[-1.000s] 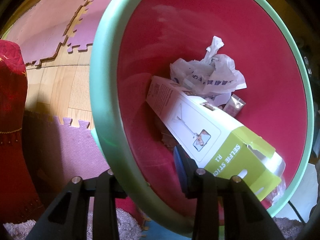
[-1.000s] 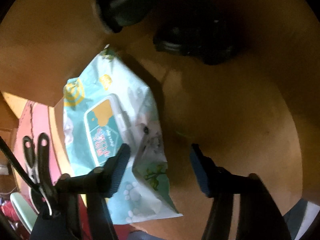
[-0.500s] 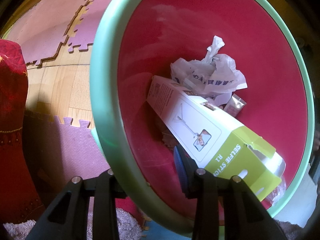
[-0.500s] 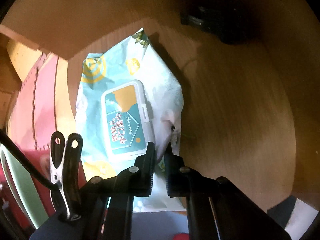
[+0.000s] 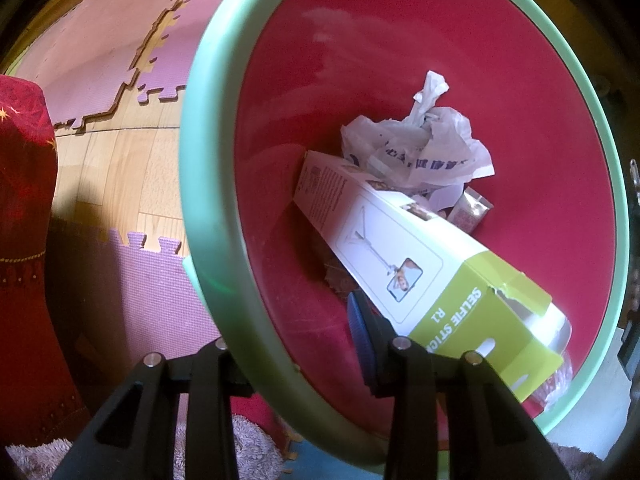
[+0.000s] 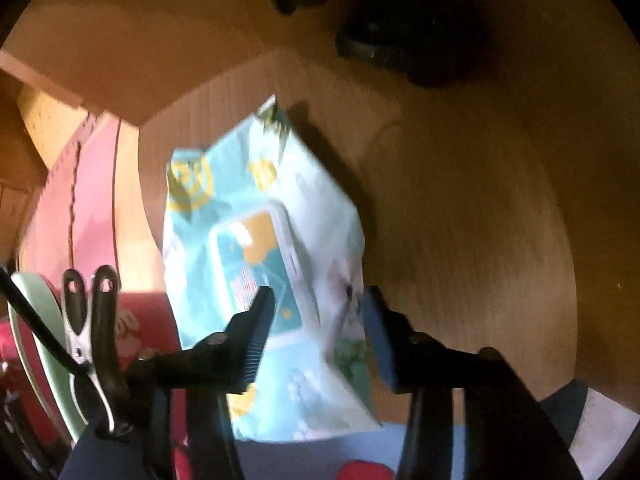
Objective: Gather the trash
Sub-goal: 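Lift the wet-wipes pack with the right tool toward the bucket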
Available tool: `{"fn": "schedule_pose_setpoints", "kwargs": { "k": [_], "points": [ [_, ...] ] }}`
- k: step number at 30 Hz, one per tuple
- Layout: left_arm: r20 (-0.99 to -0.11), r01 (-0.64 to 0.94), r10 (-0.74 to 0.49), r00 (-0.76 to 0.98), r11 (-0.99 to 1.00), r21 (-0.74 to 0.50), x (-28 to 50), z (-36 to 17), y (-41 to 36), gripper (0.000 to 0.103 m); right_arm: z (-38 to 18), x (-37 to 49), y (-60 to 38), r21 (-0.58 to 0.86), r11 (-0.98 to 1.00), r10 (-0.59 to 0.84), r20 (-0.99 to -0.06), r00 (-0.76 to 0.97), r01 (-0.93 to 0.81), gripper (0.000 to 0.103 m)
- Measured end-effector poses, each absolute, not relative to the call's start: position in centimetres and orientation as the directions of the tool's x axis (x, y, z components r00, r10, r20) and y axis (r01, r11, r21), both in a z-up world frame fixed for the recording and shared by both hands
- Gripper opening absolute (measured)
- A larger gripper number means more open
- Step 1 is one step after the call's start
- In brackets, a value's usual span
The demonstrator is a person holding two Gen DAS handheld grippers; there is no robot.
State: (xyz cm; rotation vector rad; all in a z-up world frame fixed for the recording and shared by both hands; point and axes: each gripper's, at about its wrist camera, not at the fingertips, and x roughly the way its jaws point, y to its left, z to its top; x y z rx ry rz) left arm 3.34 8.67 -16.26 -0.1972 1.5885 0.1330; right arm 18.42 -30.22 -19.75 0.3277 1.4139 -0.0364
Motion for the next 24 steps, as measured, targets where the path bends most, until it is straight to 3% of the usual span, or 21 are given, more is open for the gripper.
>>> {"fn": "schedule_pose_setpoints", "kwargs": {
  "k": [10,14,16,24],
  "points": [
    [-0.999,-0.206,-0.043,-0.021,0.978,-0.037,3.3,-16.2,8.7,0.039,-22.5,18.7,-32.8,0.243,0.905,0.201,-0.968,0.152,0.348,0.052],
    [-0.999,-0.206,-0.041,-0.022,0.978,-0.036,3.3,-16.2,8.7,0.039,-22.4,18.4,-33.3,0.287,0.888,0.248,-0.957,0.152,0.359,0.035],
    [-0.999,-0.206,-0.040,-0.022,0.978,-0.034,3.3,-16.2,8.7,0.039,-22.2,18.3,-32.5,0.264,0.897,0.226,-0.963,0.145,0.354,0.013],
    [-0.999,-0.207,-0.037,-0.025,0.978,-0.031,3.5,-16.3,8.7,0.039,-22.3,16.5,-30.5,0.239,0.913,0.214,-0.970,0.111,0.330,0.012]
  ]
}}
